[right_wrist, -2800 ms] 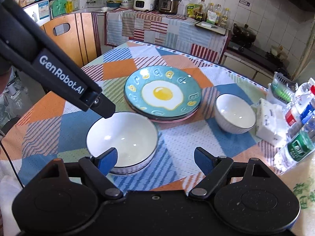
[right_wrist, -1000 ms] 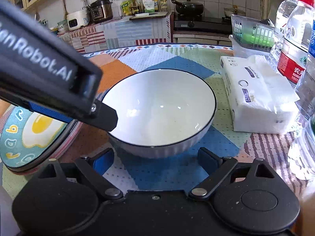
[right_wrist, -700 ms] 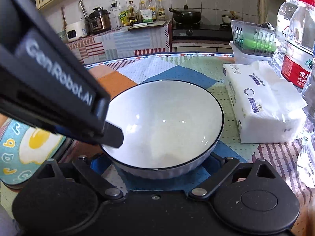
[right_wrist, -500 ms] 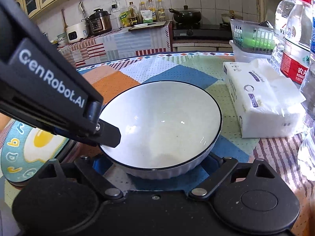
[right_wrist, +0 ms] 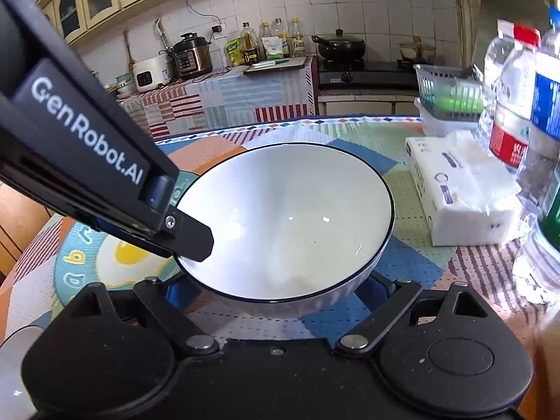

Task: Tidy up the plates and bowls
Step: 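Carry the bowl with the left gripper and lower it onto the bowl pair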

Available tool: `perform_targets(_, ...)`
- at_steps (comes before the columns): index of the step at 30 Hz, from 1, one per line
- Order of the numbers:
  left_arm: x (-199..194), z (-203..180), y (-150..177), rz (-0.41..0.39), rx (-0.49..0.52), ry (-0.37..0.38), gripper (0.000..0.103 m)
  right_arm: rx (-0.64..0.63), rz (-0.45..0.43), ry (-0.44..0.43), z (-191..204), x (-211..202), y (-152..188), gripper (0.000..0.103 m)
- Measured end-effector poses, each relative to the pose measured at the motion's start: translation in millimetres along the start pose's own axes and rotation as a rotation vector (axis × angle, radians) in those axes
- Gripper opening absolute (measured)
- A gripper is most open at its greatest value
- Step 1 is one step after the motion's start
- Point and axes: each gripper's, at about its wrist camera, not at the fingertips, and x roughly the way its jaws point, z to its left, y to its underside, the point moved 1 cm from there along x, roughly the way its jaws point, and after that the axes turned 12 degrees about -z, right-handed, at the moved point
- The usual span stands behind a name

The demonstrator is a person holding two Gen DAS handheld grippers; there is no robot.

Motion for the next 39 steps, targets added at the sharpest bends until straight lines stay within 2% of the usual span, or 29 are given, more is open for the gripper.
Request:
perform_targets(7,-51,12,18,-0.026,0.031,-0.012,0.015,-0.033,-0.036,-0.021,33,-37,-3,0.094)
perform_targets(19,-132,48,45,-0.050,0.000,0.006,0.016,-0.100,-0.051,-0.086,90,-96,-17,0.093)
perform_targets(26,-154,68,66,-0.045,-0.021,-0.013,0.016,-0.126,-0.023,-0.149,115,-117,-12,0.092)
perform_targets(32,-172,85,84,-0.060,-0.023,-0.037,0.016,-0.178,-0.054,-0.240,128,-126,-4,0.091)
perform_targets(39,-157,101,99,-0.022,-0.043,-0.049,0.016,-0.215,-0.006,-0.281,145,-119,14,0.090)
